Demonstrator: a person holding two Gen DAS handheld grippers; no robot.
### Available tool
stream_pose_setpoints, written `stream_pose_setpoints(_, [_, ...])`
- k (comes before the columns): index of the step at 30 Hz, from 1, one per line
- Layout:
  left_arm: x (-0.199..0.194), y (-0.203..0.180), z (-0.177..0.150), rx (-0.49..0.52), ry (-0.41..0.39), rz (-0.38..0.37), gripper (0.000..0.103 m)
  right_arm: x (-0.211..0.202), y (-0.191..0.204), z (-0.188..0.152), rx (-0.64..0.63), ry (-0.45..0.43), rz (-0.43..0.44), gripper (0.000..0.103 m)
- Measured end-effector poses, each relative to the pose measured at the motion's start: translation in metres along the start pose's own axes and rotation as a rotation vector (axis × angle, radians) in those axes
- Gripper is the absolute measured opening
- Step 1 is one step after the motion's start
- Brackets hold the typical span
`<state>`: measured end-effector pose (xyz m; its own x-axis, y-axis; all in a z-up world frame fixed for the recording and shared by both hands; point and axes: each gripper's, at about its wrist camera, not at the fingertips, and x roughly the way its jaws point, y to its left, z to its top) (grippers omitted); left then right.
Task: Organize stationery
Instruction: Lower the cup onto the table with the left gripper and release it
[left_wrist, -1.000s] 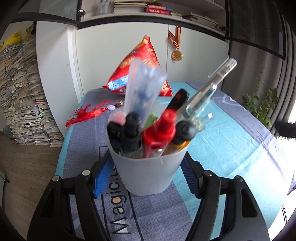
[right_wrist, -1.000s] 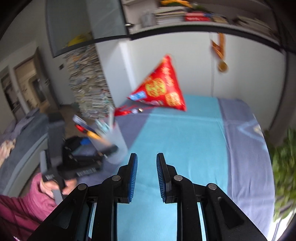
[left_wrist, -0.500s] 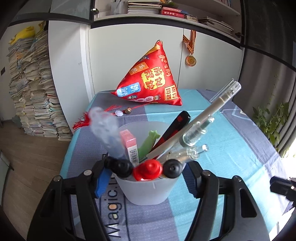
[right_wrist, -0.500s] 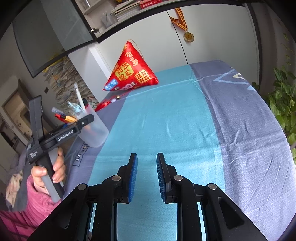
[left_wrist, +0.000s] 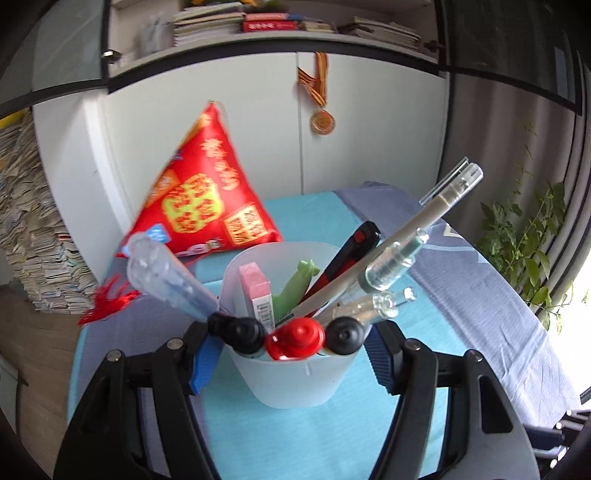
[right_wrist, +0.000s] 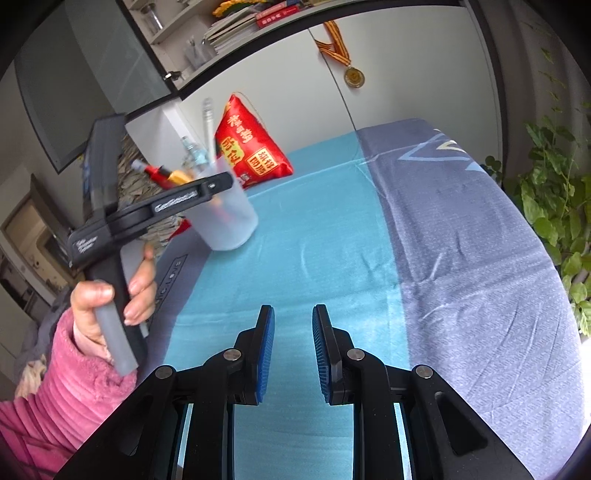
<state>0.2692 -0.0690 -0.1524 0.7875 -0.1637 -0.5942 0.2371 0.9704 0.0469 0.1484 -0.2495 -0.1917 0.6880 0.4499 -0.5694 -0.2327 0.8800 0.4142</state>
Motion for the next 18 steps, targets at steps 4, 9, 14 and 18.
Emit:
stream_pose_setpoints(4, [0.018,-0.011,-0.002,0.003,0.059,-0.022,0.067,-0.004,-0.004,0.002,0.008,-0.011,-0.022,0.022])
stream_pose_setpoints(9, [0.01,-0.014,-0.006,0.035,0.055,0.002,0.07,-0.003,-0.007,0.007,0.026,-0.035,-0.106,0.022])
stream_pose_setpoints(14, [-0.012,-0.01,-0.011,0.027,0.045,0.008,0.083,-0.001,0.001,0.011,0.013,-0.054,-0.186,0.022])
stream_pose_setpoints(18, [-0.039,-0.007,-0.02,0.02,0.049,0.011,0.084,-0.01,0.016,0.013,-0.034,-0.08,-0.193,0.022])
